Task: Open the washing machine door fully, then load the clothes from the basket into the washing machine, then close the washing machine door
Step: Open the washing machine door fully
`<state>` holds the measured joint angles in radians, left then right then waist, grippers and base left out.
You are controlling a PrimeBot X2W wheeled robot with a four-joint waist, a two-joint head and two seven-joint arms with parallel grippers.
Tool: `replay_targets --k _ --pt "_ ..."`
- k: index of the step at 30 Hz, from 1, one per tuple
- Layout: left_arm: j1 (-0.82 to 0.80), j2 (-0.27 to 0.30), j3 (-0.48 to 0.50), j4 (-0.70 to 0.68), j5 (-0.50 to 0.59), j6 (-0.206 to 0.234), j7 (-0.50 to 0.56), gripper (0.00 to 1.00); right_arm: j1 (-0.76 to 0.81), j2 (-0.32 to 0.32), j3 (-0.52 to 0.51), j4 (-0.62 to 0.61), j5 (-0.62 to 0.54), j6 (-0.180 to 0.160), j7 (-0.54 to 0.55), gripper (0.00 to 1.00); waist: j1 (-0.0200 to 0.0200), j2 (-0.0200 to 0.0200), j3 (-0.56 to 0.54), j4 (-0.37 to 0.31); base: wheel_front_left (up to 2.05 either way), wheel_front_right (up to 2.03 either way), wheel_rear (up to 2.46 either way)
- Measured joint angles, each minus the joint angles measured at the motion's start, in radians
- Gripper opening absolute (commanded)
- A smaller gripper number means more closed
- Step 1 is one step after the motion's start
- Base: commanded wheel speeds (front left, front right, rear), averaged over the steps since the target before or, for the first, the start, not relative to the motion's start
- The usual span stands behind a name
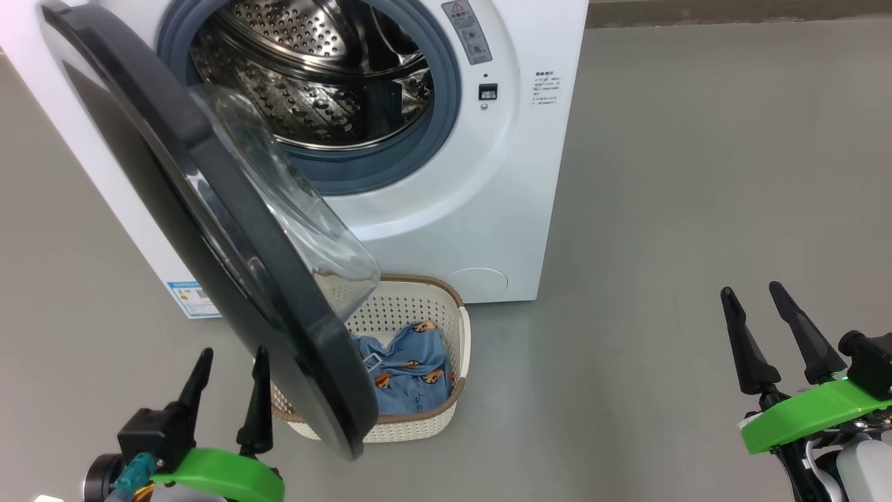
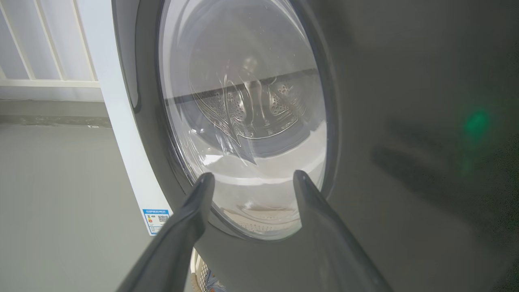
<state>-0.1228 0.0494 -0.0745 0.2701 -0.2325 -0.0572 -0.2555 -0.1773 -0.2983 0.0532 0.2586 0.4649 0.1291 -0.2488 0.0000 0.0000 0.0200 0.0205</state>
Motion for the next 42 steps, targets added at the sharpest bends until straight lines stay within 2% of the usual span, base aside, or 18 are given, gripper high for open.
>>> replay_targets --k 25,26,27,28,29,35,42 --pt "0.0 -0.002 0.014 0.002 0.009 -0.009 0.0 1.0 0.0 0.015 -0.005 0.0 -0.026 0.0 0.0 1.0 0.0 0.0 0.01 0.015 0.0 0.0 0.0" --pt "0.0 -0.002 0.014 0.002 0.009 -0.009 0.0 0.94 0.0 0.016 -0.005 0.0 -0.026 0.0 0.0 1.0 0.0 0.0 0.01 0.015 0.0 0.0 0.0" --pt "0.0 -0.003 0.014 0.003 0.009 -0.009 0.0 0.48 0.0 0.016 -0.005 0.0 -0.026 0.0 0.0 1.0 0.0 0.0 0.01 0.015 0.0 0.0 0.0" --pt "0.0 -0.003 0.014 0.003 0.009 -0.009 0.0 0.31 0.0 0.016 -0.005 0.0 -0.026 0.0 0.0 1.0 0.0 0.0 0.01 0.015 0.0 0.0 0.0" --pt "0.0 -0.003 0.014 0.003 0.009 -0.009 0.0 0.0 0.0 0.016 -0.006 0.0 -0.026 0.0 0.0 1.0 0.0 0.0 0.01 0.015 0.0 0.0 0.0" --pt "-0.001 -0.005 0.013 -0.026 0.014 -0.009 0.0 0.0 0.0 0.02 -0.007 0.0 -0.026 0.0 0.0 1.0 0.0 0.0 0.008 0.017 0.0 0.0 0.0" --pt "-0.005 -0.007 0.001 -0.17 0.018 0.002 0.0 0.0 0.016 0.025 -0.01 0.0 -0.026 0.0 -0.001 1.0 0.0 0.0 0.001 0.026 0.0 0.0 0.0"
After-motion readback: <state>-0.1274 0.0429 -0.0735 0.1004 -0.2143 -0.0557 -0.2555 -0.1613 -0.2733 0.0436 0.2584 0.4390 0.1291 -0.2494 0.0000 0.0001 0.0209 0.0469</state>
